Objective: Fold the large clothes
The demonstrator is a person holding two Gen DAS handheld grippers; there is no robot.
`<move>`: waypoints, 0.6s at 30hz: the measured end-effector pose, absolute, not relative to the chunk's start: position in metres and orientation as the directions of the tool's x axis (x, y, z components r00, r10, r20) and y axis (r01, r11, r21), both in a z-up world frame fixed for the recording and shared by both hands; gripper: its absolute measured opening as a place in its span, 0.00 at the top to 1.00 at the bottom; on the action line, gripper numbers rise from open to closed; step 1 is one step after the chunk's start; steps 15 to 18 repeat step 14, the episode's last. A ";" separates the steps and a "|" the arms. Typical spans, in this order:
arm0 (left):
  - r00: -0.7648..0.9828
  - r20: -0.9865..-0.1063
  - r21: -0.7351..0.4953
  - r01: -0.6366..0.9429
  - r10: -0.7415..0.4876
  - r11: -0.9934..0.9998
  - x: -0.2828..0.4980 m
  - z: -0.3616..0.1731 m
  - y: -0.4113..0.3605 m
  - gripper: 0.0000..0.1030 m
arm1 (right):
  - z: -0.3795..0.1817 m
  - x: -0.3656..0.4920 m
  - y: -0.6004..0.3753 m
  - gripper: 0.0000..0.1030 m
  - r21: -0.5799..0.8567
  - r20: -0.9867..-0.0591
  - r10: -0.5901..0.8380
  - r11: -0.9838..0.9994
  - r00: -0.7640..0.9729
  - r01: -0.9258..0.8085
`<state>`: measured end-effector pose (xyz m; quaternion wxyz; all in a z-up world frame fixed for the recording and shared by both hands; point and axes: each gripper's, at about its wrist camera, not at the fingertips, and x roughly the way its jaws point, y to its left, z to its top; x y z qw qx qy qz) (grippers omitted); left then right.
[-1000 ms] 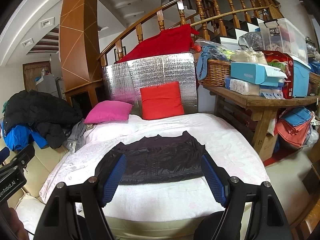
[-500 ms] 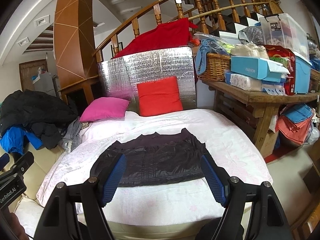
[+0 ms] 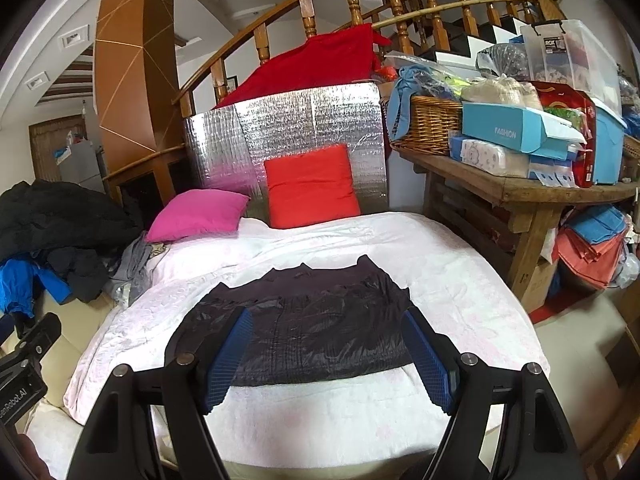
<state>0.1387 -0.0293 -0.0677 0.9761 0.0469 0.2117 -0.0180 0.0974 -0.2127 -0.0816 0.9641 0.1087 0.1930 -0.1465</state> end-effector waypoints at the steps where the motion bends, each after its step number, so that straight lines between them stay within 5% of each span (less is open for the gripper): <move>1: 0.908 -0.420 0.083 0.054 -0.014 0.995 0.143 -0.069 -0.030 0.00 | -0.082 0.101 -0.213 0.22 0.151 -0.407 -0.240 0.934 0.881 0.324; 7: 0.898 -0.438 0.070 0.082 -0.043 0.994 0.168 -0.074 -0.033 0.00 | -0.085 0.122 -0.218 0.22 0.139 -0.420 -0.237 0.937 0.876 0.320; 11: 0.871 -0.479 -0.042 0.099 -0.107 0.994 0.214 -0.076 -0.010 0.00 | -0.088 0.145 -0.239 0.22 0.125 -0.441 -0.249 0.934 0.862 0.334; 14: 0.834 -0.551 -0.088 -0.028 -0.025 0.996 0.288 -0.092 0.033 0.00 | -0.096 0.169 -0.294 0.21 0.148 -0.468 -0.304 0.899 0.830 0.413; 18: 0.834 -0.551 -0.088 -0.028 -0.025 0.996 0.288 -0.092 0.033 0.00 | -0.096 0.169 -0.294 0.21 0.148 -0.468 -0.304 0.899 0.830 0.413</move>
